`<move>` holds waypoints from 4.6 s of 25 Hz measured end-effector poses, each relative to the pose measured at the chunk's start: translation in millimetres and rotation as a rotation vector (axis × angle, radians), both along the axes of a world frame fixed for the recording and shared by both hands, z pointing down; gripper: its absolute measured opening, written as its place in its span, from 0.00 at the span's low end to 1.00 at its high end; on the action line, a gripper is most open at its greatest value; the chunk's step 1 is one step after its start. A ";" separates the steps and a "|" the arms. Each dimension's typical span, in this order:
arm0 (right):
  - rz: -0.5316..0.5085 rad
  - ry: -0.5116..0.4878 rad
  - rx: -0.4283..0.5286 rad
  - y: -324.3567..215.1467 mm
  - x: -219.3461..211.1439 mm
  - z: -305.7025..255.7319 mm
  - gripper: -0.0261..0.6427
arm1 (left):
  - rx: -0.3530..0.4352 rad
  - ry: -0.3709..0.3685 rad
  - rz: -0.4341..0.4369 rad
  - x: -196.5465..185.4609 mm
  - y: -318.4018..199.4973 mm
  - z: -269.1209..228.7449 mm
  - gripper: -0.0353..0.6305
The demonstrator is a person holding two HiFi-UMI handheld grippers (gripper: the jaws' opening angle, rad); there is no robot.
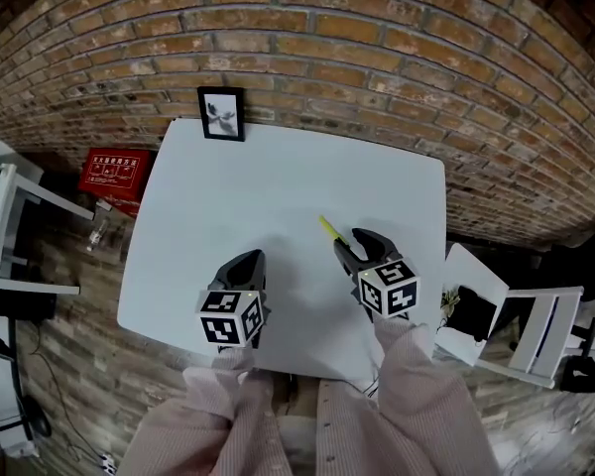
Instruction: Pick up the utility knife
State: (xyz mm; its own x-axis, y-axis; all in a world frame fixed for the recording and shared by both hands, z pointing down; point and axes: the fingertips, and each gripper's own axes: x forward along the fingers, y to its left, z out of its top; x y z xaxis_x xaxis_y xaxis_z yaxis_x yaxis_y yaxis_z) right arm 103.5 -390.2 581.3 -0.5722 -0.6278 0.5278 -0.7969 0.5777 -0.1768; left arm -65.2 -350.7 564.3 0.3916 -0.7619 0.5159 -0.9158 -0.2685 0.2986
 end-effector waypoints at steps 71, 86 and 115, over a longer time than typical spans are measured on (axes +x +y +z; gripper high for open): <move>0.118 -0.097 0.057 39.2 -7.0 -38.8 0.14 | 0.160 0.036 0.138 5.4 18.0 -49.5 0.04; 0.209 -0.296 0.218 63.2 14.8 -119.9 0.14 | 0.312 0.047 0.164 4.4 25.7 -107.9 0.04; 0.259 -0.374 0.570 102.9 59.1 -244.8 0.14 | 0.555 -0.009 0.152 -15.7 37.8 -204.4 0.04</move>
